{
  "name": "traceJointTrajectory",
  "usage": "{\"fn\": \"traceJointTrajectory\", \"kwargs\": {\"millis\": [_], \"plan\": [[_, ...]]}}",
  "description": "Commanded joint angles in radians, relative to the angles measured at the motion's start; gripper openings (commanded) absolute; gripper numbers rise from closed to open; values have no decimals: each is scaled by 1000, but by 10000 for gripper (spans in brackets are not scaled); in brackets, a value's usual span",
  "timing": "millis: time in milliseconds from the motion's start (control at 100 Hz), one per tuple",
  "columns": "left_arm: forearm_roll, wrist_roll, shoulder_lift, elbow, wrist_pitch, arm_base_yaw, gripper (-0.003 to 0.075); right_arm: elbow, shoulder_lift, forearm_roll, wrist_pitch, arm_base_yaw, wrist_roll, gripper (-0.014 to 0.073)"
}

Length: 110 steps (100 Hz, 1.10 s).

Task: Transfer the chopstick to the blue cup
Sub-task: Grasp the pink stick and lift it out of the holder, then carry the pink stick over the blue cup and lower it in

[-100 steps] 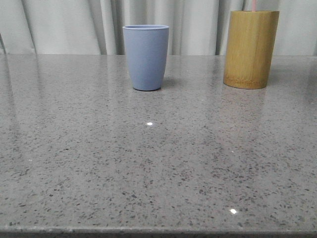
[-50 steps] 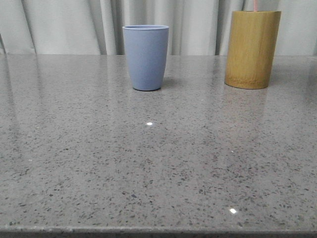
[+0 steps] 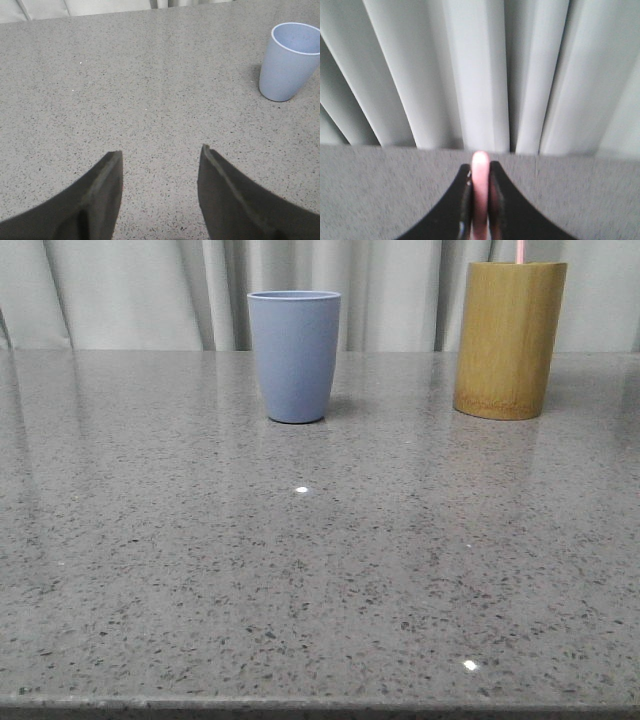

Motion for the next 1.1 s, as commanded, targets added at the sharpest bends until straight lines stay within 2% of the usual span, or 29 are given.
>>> {"fn": "traceJointTrajectory", "kwargs": {"millis": [0,330,790,1089], "plan": [[0,-10,-2,-29,-77,3,337,-63,-91,-12,-77,14,-32,-71],[0,-10,-2,-29,-73,3,337,-210,-135,-11,7,102,-98,-71],[0,-10,-2,-29,-71,3,337,-210,-51,22,-150,340,-98,-71],[0,-10,-2,-29,-65,3,337,-208,38,22,-165,373,-98,-71]]}}
